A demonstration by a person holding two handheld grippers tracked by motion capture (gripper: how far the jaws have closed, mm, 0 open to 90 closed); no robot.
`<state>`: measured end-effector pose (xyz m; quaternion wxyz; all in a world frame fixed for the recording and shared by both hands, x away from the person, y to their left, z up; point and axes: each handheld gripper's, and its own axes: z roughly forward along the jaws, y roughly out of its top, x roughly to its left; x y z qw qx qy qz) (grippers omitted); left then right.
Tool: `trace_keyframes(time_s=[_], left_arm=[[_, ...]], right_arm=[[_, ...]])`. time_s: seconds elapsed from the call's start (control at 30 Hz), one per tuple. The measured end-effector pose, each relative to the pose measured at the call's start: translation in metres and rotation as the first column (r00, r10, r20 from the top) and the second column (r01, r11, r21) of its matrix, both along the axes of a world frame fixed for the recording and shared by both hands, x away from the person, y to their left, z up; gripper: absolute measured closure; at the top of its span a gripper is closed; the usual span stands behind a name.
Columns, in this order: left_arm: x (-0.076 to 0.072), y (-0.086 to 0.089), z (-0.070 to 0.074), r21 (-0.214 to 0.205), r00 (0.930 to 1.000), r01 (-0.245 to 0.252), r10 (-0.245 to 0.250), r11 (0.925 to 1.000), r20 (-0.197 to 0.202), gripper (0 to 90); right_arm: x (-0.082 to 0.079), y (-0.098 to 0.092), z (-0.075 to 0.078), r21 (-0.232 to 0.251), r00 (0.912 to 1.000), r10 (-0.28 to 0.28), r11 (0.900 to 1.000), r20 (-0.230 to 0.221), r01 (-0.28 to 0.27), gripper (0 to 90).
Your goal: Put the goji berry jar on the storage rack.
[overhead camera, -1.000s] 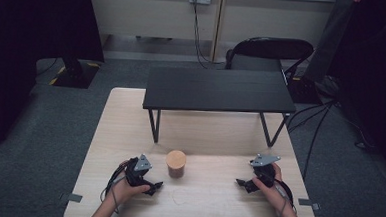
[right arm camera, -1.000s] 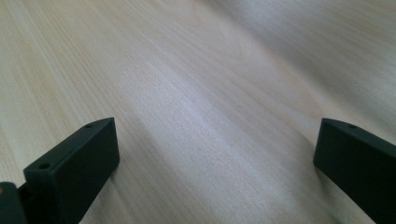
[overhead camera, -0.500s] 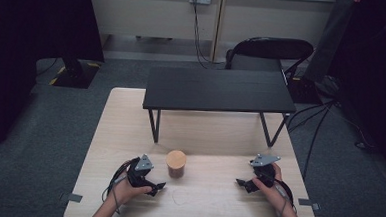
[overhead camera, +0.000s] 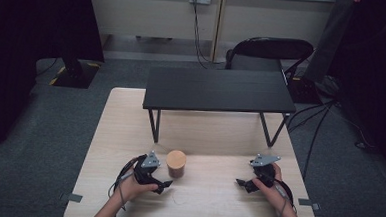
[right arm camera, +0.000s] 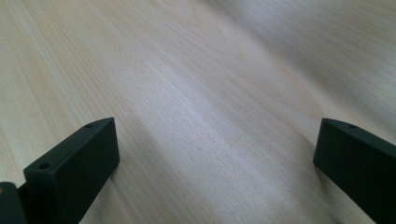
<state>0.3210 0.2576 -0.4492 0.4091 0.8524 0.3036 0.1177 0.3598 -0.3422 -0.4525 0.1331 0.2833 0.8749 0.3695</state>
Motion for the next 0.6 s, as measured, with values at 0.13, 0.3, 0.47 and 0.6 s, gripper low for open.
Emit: trace_keyframes(time_s=[0.13,0.3,0.47,0.6], left_arm=[[0.004,-0.005,0.000,-0.007,1.0000,0.002,-0.002,1.0000,0.001,1.2],[0.007,-0.008,-0.001,-0.015,1.0000,0.007,-0.007,0.9999,0.006,1.1],[0.010,-0.012,-0.002,-0.024,0.9999,0.007,-0.007,0.9997,0.014,1.2],[0.012,-0.014,-0.003,-0.033,0.9999,-0.002,0.003,0.9995,0.011,1.2]], right_arm=[[0.000,0.000,0.000,0.000,1.0000,0.000,1.0000,0.000,0.000,0.0],[0.000,0.000,0.000,0.000,1.0000,0.000,1.0000,0.000,0.000,0.0],[0.000,0.000,0.000,0.000,1.0000,0.000,1.0000,0.000,0.000,0.0],[0.000,0.000,0.000,0.000,1.0000,0.000,1.0000,0.000,0.000,0.0]])
